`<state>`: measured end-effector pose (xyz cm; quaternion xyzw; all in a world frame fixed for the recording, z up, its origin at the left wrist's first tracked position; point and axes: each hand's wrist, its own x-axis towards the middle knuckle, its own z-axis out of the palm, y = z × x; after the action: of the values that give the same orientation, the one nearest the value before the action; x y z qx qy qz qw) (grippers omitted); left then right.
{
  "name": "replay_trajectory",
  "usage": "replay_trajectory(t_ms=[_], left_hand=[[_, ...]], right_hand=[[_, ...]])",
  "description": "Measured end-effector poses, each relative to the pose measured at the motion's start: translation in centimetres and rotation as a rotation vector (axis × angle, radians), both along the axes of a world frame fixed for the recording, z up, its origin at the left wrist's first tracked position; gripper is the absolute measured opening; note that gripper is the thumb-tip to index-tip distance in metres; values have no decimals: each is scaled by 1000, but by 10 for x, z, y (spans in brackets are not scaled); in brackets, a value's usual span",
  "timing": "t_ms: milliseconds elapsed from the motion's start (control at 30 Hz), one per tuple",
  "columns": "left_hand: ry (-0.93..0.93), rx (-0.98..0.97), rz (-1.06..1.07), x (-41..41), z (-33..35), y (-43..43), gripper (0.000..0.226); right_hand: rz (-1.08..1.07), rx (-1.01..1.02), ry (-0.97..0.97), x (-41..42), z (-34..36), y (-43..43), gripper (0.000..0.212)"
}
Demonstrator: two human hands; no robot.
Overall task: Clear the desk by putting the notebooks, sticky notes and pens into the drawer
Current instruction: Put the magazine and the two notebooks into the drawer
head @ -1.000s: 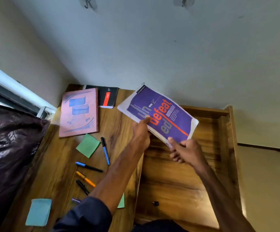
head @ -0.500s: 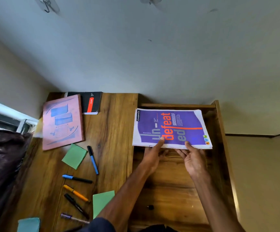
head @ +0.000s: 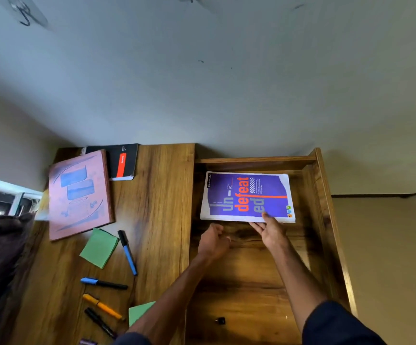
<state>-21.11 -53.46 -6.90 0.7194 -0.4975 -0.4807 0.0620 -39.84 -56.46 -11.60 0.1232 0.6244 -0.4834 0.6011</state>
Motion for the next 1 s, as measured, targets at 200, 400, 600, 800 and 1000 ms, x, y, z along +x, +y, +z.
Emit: replay_trajectory(t_ms=[200, 400, 600, 800, 1000], left_hand=[[-175, -61, -239, -14, -13, -25, 67], [-337, 95, -599, -10, -46, -46, 88], [-291, 114, -604, -6, -64, -45, 91], [-314, 99, -648, -3, -62, -46, 89], [-291, 3, -586, 2, -51, -37, 72]], right_hand=[[181, 69, 121, 6, -13, -3, 22], [382, 98, 104, -12, -26, -7, 31], [395, 133, 108, -20, -30, -11, 18], [450, 96, 58, -22, -21, -3, 28], [486, 19, 30, -10, -4, 11, 18]])
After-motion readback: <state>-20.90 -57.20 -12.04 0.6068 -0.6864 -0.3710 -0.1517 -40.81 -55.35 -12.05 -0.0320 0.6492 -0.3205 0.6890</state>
